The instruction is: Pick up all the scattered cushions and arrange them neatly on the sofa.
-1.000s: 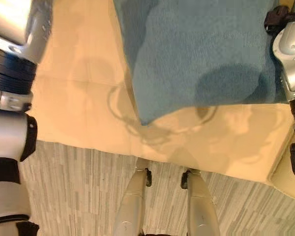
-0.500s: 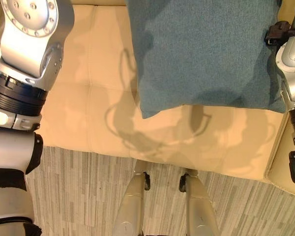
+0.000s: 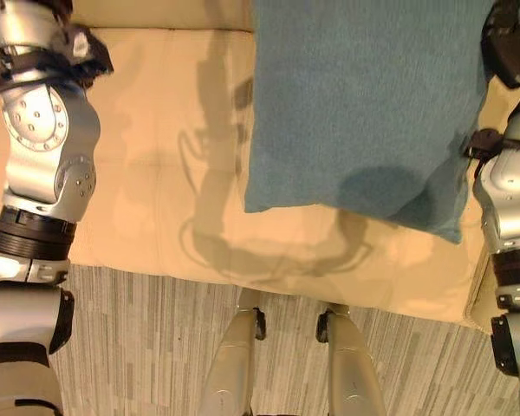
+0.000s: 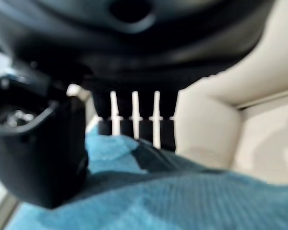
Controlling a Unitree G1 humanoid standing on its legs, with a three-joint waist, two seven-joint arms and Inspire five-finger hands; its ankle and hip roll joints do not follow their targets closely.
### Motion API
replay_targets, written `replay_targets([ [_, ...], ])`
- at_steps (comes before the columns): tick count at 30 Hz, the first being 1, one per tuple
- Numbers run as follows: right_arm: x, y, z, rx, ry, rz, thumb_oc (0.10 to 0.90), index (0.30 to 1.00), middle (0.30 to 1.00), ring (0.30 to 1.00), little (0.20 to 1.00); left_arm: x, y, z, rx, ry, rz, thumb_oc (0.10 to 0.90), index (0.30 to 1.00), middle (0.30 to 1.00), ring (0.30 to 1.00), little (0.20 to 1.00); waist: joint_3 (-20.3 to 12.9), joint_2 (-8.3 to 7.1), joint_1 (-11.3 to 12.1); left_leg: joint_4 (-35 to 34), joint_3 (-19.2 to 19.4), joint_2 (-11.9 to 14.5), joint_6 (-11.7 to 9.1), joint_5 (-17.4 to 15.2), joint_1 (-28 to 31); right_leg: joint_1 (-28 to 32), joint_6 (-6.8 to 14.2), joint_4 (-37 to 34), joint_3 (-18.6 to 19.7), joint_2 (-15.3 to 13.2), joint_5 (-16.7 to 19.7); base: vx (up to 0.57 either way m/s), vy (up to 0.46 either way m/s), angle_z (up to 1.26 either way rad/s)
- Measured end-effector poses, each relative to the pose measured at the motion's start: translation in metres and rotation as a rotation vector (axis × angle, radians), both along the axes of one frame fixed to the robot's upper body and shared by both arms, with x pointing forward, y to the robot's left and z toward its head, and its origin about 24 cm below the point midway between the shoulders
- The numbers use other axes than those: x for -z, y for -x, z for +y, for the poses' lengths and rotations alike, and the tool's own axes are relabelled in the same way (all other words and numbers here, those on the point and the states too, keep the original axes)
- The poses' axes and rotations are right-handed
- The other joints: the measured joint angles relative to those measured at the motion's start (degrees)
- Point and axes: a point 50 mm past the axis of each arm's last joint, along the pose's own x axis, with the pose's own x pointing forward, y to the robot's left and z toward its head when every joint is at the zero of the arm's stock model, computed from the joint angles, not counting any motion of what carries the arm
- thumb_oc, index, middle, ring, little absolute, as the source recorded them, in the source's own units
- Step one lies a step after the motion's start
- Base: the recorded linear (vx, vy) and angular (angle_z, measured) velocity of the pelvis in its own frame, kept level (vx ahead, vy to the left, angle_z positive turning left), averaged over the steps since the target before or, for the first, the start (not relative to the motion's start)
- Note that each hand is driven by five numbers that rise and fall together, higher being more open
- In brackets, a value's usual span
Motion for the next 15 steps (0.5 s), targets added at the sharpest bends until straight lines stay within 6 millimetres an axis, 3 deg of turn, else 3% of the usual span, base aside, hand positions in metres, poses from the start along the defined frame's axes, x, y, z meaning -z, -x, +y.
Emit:
replay_targets([
  [3,0.011,-0.006,0.009,-0.068,-0.109,0.006,0.8,0.9,0.9,0.9,0.9,0.014,-0.01,0.004,0.011,0.025,0.079,0.8,0.9,0.9,0.9,0.9,0.06,-0.16,-1.08,-0.02,0.13,0.26,-0.01,-0.28,-0.06,-0.2,-0.08,0.03,0.24,0.27,0.05,0.0,-0.002,-0.06],
  [9,0.029,-0.008,0.026,-0.165,-0.3,-0.033,0.8,0.9,0.9,0.9,0.9,0.026,-0.018,-0.007,0.049,0.043,0.126,0.8,0.9,0.9,0.9,0.9,0.11,-0.26,-1.56,-0.02,1.61,0.31,0.06,-0.91,-0.25,-0.9,-0.09,-0.17,1.39,0.31,0.29,0.01,0.001,-0.09],
  [15,0.025,0.005,0.041,-0.254,-0.326,-0.143,0.8,0.9,0.9,0.9,0.9,0.027,-0.02,-0.009,0.048,0.04,0.145,0.8,0.9,0.9,0.9,0.9,0.39,-0.7,-3.1,0.0,1.87,0.39,0.04,-0.93,-0.31,-0.73,-0.1,-0.67,1.38,0.36,0.3,0.0,0.0,0.0],
])
